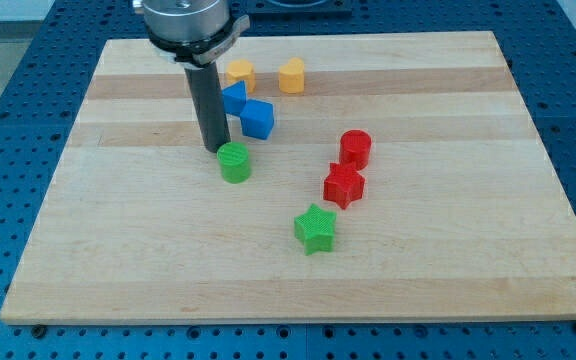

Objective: Place the green circle to the top left of green star

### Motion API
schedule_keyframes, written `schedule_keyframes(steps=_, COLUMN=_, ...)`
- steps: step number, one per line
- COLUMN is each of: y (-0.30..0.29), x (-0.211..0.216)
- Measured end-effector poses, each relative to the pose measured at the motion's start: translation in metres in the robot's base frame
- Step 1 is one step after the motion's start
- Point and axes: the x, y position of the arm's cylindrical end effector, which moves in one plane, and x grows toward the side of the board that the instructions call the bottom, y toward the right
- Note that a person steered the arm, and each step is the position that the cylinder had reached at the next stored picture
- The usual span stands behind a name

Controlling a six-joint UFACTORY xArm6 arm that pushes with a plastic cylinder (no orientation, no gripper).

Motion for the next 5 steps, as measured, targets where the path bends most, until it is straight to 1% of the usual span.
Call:
schedule_keyframes(steps=1, y=0.012, x=0.013)
schedule_keyframes(steps=3, y=0.104, x=0.006)
schedule_keyframes(steps=4, y=0.107, x=0.0)
schedule_keyframes(steps=5, y=0.086, x=0.014)
